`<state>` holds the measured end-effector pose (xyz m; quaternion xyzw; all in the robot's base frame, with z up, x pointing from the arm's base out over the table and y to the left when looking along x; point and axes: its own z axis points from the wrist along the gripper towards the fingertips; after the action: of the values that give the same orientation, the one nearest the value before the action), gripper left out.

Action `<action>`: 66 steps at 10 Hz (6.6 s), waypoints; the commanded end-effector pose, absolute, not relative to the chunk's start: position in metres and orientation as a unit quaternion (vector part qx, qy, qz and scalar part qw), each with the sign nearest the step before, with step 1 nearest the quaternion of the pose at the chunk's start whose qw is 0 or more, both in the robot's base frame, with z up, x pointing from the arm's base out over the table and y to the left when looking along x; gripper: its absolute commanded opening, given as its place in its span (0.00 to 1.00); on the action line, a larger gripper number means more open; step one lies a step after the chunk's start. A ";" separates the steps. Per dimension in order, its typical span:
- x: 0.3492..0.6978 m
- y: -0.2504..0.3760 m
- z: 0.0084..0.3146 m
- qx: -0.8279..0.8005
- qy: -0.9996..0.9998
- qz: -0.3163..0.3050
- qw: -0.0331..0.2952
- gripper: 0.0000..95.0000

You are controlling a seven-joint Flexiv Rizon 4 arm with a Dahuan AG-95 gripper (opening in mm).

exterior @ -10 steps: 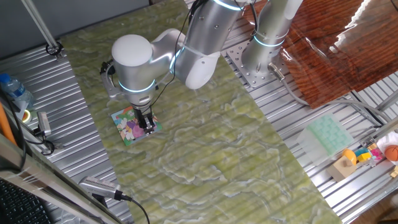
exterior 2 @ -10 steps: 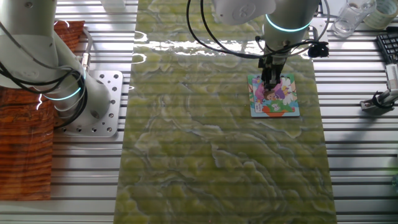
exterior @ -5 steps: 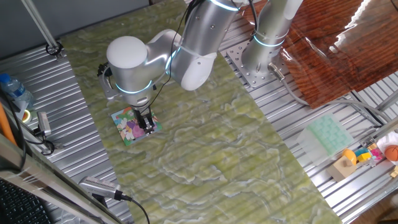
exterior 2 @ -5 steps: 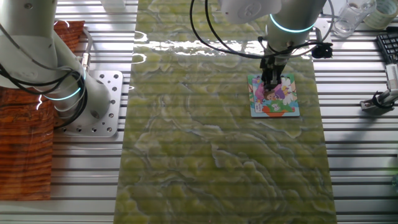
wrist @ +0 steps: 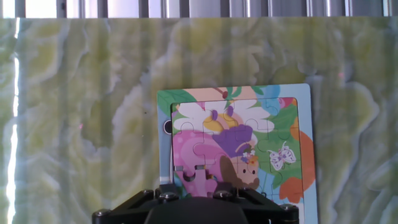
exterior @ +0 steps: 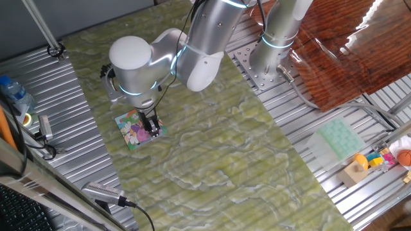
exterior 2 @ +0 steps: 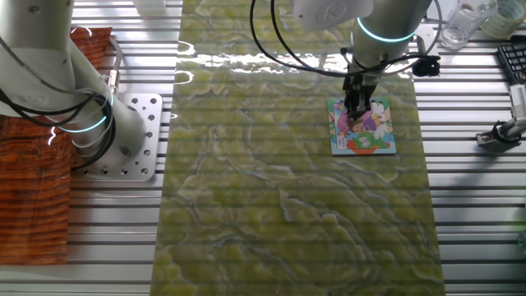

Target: Assemble one piece of a puzzle

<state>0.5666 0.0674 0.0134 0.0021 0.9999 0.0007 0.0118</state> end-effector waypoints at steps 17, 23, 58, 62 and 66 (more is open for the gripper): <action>0.567 0.068 0.012 -0.005 1.000 0.003 0.011 0.00; 0.567 0.068 0.012 -0.008 1.000 0.004 0.016 0.00; 0.567 0.065 0.018 -0.021 0.999 0.020 0.020 0.60; 0.567 0.065 0.019 -0.022 0.999 0.022 0.021 0.60; 0.570 0.066 0.019 -0.025 0.999 0.022 0.025 0.60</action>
<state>0.5697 0.0660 0.0179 -0.0249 0.9992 0.0208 0.0242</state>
